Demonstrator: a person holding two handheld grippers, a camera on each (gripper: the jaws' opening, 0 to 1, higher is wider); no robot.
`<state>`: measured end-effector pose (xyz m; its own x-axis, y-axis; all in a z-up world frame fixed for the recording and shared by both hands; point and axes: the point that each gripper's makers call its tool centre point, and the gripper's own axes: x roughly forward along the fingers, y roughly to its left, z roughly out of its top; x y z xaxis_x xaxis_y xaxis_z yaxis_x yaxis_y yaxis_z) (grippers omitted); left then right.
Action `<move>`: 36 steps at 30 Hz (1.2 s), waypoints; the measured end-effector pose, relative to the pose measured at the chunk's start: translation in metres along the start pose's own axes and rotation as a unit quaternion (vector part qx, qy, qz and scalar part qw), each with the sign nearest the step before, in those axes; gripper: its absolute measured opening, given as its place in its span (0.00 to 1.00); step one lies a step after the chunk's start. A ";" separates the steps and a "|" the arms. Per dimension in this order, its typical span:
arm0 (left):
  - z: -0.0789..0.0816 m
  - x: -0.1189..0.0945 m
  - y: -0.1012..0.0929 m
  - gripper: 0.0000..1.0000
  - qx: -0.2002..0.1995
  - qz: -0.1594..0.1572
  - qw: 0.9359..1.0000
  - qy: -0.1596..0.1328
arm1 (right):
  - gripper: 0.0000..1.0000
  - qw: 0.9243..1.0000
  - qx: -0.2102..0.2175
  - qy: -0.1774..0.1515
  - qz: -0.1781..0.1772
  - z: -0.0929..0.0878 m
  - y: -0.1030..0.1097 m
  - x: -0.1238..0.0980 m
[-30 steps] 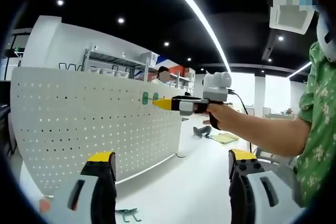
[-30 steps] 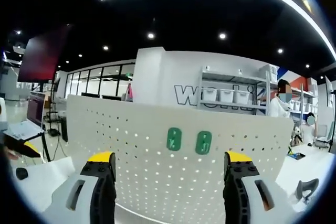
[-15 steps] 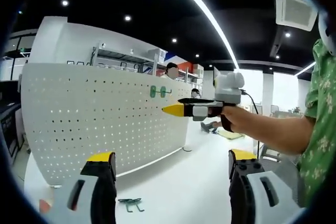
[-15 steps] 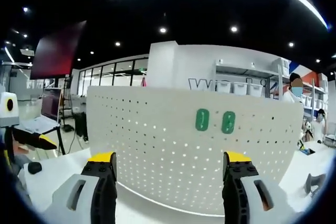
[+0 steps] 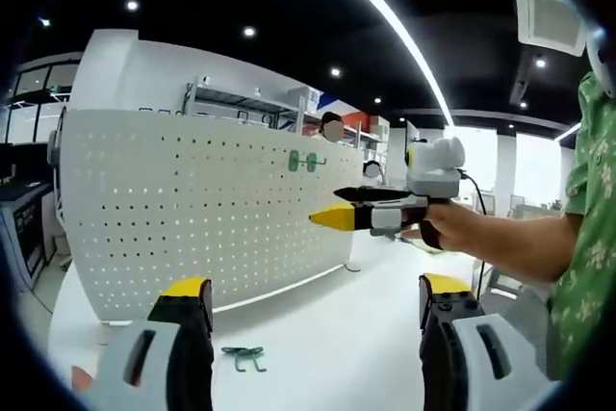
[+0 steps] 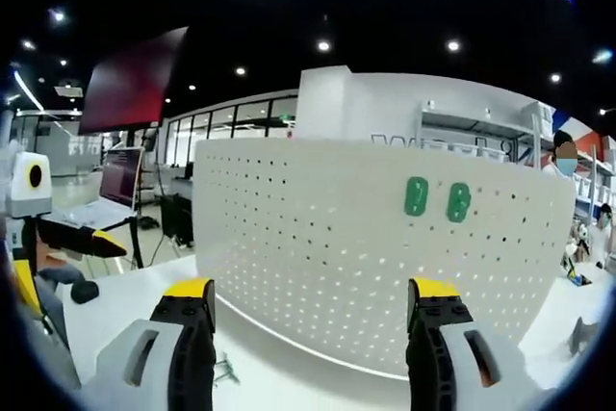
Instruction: Insert the hook assembly into the mounting plate slot until the hook locks in place.
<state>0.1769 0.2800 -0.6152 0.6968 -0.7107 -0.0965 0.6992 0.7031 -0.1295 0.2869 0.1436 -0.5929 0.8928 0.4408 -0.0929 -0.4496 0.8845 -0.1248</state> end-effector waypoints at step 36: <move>-0.067 -0.021 0.015 0.90 -0.045 0.069 0.995 0.063 | 0.76 0.989 -0.032 0.092 0.113 -0.077 0.056 0.002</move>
<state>0.1617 0.3038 -0.6811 0.7555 -0.6087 -0.2423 0.5769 0.7934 -0.1944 0.2614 0.1823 -0.6765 0.7512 0.5862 -0.3034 -0.6439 0.7520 -0.1413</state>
